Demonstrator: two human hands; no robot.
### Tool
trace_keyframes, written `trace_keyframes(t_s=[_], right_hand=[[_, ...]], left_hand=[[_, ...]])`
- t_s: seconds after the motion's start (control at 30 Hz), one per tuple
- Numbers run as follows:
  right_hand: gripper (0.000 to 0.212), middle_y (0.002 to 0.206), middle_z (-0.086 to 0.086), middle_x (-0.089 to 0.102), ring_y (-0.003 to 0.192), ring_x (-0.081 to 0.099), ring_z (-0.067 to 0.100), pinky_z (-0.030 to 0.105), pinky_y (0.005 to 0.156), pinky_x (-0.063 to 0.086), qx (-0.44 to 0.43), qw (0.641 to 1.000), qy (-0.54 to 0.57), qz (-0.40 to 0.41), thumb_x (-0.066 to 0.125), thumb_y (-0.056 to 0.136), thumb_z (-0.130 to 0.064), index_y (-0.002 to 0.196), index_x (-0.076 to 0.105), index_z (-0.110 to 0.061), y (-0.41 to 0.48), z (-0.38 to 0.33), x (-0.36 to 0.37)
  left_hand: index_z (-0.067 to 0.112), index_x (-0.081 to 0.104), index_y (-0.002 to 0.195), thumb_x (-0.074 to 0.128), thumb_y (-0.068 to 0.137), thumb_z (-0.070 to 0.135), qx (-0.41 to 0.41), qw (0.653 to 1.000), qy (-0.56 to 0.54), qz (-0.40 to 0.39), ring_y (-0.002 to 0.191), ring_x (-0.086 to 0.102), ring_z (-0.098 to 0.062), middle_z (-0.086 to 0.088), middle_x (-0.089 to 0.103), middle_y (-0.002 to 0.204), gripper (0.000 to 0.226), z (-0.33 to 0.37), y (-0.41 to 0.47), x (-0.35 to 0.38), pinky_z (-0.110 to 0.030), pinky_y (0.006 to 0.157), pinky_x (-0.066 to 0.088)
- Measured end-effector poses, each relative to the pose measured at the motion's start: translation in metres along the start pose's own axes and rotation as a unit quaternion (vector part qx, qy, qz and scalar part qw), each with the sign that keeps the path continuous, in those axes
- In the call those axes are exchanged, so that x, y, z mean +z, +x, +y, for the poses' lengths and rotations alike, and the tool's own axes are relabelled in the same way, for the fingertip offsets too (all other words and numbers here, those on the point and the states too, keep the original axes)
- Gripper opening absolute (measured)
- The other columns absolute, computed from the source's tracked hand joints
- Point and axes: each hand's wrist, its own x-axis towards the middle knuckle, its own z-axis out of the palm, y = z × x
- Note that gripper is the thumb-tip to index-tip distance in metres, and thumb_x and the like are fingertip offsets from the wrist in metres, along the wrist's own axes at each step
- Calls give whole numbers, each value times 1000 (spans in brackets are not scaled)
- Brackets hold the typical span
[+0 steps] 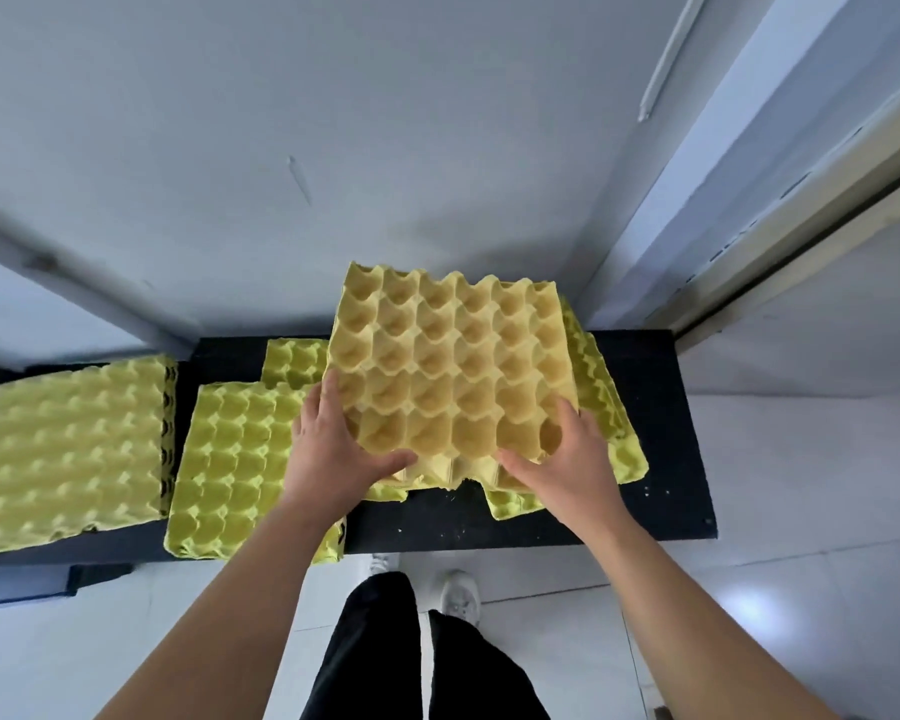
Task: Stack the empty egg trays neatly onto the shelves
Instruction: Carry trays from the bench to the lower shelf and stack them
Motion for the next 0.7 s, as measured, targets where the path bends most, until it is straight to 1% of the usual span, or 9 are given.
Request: trace_keyframes(t_s=[0.1,0.2,0.3,0.33,0.4,0.47,0.57,0.63,0.7], right_hand=[[105,156,11,18,144,17,30,53,112,30,7,999,-30,-17,72,68,-63,149,20,-21,1,-12,-1],[108,155,12,20,143,20,32,54,111,30,20,997,-63,-29,73,66,-63,149,21,-17,12,-14,4],[110,154,14,21,142,21,33,53,111,30,49,994,-84,-52,75,65,-61,149,21,-13,20,-6,16],[111,153,15,23,142,23,33,52,111,30,56,993,-92,-57,75,65,-61,148,22,-11,22,-3,20],[108,151,15,26,140,26,33,49,111,32,66,991,-101,-58,77,66,-58,146,25,-6,22,4,25],[102,149,15,27,139,26,33,48,111,31,64,992,-96,-45,78,68,-54,143,28,-5,21,11,28],[100,155,11,17,142,16,34,49,114,25,35,997,-70,6,78,70,-49,145,25,-10,19,11,26],[105,159,10,6,145,6,32,49,117,17,-2,996,-75,41,76,73,-49,150,15,-13,17,1,18],[108,160,9,1,146,0,31,49,118,13,-31,993,-88,68,75,74,-50,152,9,-14,18,-12,5]], left_hand=[[22,3,156,88,58,52,-21,1000,6,-15,146,18,-27,-5,16,160,133,-7,-4,-5,-46,116,27],[21,2,156,85,57,59,-41,998,14,-36,146,18,-30,-9,15,160,134,-17,4,3,-49,116,27],[21,0,156,84,61,58,-60,995,32,-70,147,16,-34,-10,8,162,131,-27,8,20,-49,116,27],[20,1,156,84,62,58,-67,994,37,-80,146,18,-35,-11,10,161,131,-31,8,26,-49,116,28],[19,10,154,85,57,60,-70,993,38,-92,142,27,-36,-11,21,157,129,-38,8,37,-51,113,33],[19,17,151,86,54,62,-69,992,32,-97,138,34,-35,-10,28,153,127,-44,8,43,-52,110,37],[23,21,150,87,50,61,-57,996,4,-67,135,37,-34,-8,31,152,126,-45,9,45,-53,108,39],[26,21,150,86,50,61,-32,999,-26,-32,137,35,-33,-5,25,155,124,-40,8,41,-54,108,39],[26,19,151,85,52,62,-8,999,-42,2,139,33,-31,-3,22,156,124,-31,9,31,-53,109,37]])
